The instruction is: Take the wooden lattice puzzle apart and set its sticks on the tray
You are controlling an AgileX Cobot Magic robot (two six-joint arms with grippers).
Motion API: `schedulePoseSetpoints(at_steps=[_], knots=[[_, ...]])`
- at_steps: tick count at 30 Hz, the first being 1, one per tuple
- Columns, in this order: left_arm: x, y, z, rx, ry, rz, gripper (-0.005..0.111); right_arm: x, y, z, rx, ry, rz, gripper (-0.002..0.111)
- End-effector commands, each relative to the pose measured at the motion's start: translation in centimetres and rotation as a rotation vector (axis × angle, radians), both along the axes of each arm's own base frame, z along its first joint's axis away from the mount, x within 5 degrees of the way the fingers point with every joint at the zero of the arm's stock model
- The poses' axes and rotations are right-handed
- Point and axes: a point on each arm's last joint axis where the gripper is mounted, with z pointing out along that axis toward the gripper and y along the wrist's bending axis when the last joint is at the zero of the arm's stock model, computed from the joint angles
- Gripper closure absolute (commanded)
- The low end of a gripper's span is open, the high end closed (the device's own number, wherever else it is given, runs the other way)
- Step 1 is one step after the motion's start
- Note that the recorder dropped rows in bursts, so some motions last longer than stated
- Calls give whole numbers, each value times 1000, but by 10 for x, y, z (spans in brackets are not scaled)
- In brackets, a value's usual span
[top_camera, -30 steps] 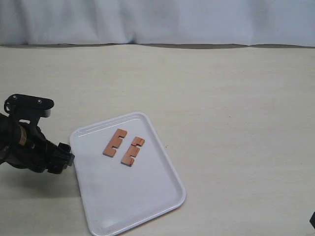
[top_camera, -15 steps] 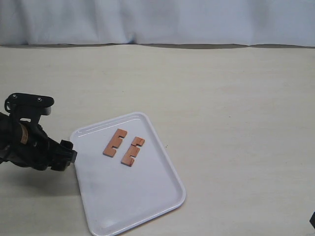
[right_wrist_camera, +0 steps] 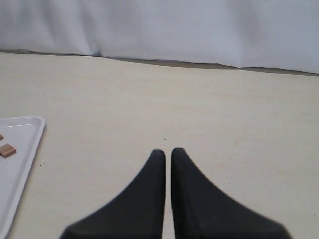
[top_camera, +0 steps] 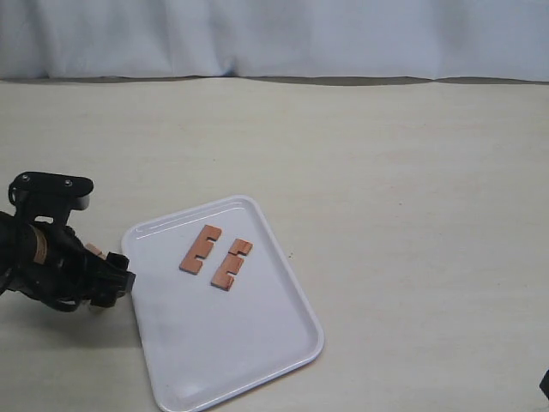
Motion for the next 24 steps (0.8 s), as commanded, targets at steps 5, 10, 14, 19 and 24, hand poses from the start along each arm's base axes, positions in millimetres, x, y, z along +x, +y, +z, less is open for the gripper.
schedulePoseSetpoints(at_steps=[5, 10, 14, 19, 24], knots=[[3, 7, 0, 137, 78, -64, 23, 0, 0, -1, 7, 1, 4, 104], [21, -4, -6, 178, 167, -163, 23, 0, 0, -1, 7, 1, 4, 104], [28, -9, -3, 186, 214, -224, 23, 0, 0, -1, 7, 1, 4, 104], [36, -18, 7, 146, 241, -254, 23, 0, 0, -1, 7, 1, 4, 104], [36, -21, 7, 107, 231, -252, 23, 0, 0, -1, 7, 1, 4, 104]])
